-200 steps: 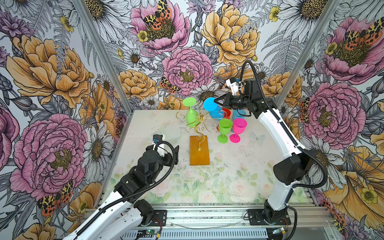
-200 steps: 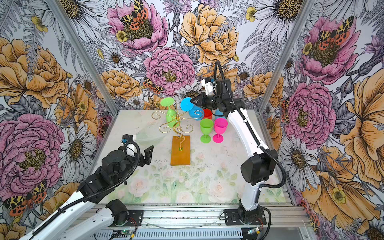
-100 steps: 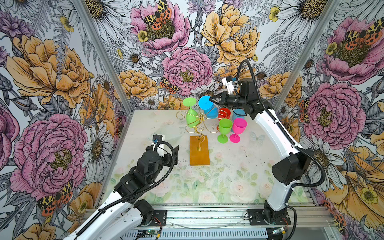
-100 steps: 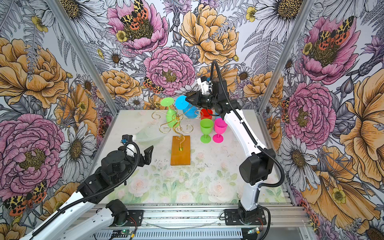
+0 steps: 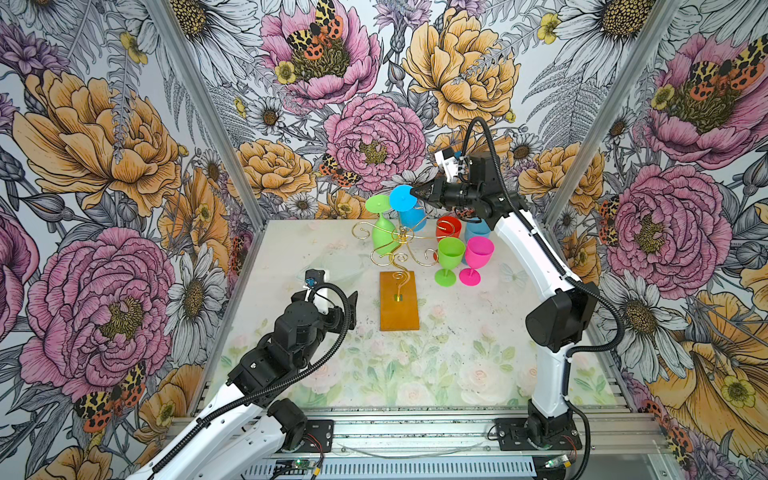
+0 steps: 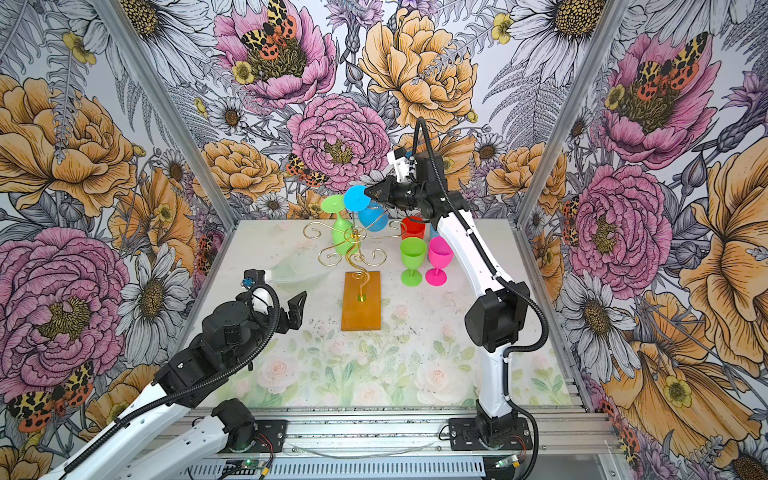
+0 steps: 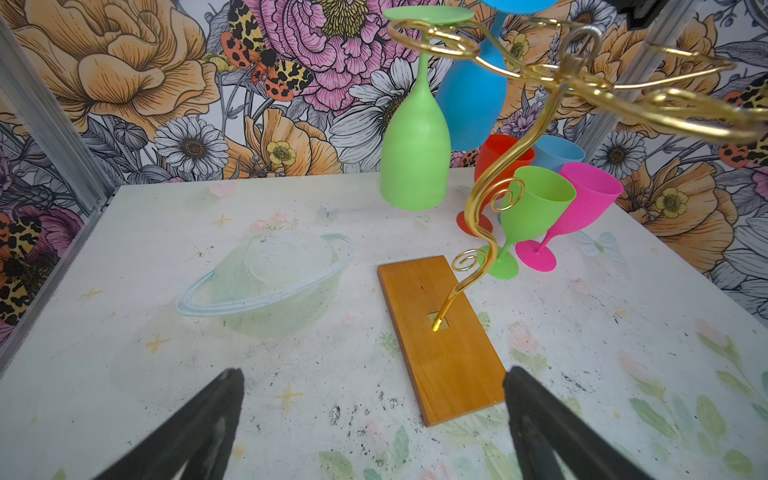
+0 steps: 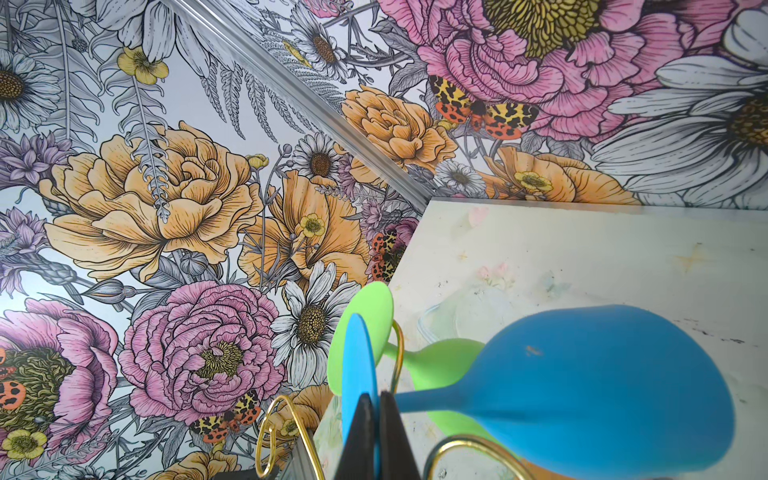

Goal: Take the wine glass off the wine glass rack
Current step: 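Close the right gripper on the blue glass foot and pull it off the rack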

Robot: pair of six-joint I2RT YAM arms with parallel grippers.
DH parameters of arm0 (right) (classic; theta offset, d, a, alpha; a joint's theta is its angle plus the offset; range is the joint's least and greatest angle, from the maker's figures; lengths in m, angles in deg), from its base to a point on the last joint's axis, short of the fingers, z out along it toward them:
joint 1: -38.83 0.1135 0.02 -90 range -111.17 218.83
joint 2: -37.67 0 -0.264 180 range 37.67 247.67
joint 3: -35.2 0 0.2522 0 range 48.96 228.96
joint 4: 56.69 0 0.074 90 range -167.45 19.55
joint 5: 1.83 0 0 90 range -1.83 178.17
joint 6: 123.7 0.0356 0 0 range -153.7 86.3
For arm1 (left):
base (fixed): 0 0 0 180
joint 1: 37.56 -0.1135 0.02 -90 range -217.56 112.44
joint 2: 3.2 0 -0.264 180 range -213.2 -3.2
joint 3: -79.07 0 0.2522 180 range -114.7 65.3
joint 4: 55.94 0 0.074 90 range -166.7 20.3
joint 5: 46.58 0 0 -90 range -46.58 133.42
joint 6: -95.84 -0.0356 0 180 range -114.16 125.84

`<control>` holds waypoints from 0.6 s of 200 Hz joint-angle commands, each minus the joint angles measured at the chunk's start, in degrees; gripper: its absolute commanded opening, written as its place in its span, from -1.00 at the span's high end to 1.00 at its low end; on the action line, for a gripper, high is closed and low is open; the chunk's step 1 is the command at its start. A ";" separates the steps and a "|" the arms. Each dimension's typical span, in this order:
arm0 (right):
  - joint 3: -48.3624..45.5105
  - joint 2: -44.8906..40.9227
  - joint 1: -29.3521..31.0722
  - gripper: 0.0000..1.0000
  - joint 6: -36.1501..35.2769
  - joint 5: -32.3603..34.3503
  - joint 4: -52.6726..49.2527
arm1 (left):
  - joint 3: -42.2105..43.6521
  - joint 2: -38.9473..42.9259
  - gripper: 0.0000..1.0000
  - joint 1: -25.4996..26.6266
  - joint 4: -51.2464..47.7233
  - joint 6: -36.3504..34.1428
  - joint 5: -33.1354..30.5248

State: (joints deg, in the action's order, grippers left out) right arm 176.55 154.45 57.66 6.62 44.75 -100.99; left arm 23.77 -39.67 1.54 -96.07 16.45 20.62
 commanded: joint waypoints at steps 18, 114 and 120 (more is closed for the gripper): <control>5.66 2.36 -2.98 1.00 0.28 -0.98 2.07 | 0.67 0.31 -0.97 -0.47 0.52 0.79 0.70; -3.83 -8.58 -8.86 1.00 -4.20 0.86 1.98 | 0.24 -0.51 -0.97 -0.80 1.10 -0.27 4.77; -5.53 -10.11 -9.03 1.00 -4.76 1.33 1.97 | 0.28 -0.45 -0.97 -1.10 1.21 -0.32 5.91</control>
State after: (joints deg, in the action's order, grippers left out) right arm 174.95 152.26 49.05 4.85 44.68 -100.88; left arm 23.77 -40.24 1.49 -96.05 16.38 22.19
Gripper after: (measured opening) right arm 0.055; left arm 0.986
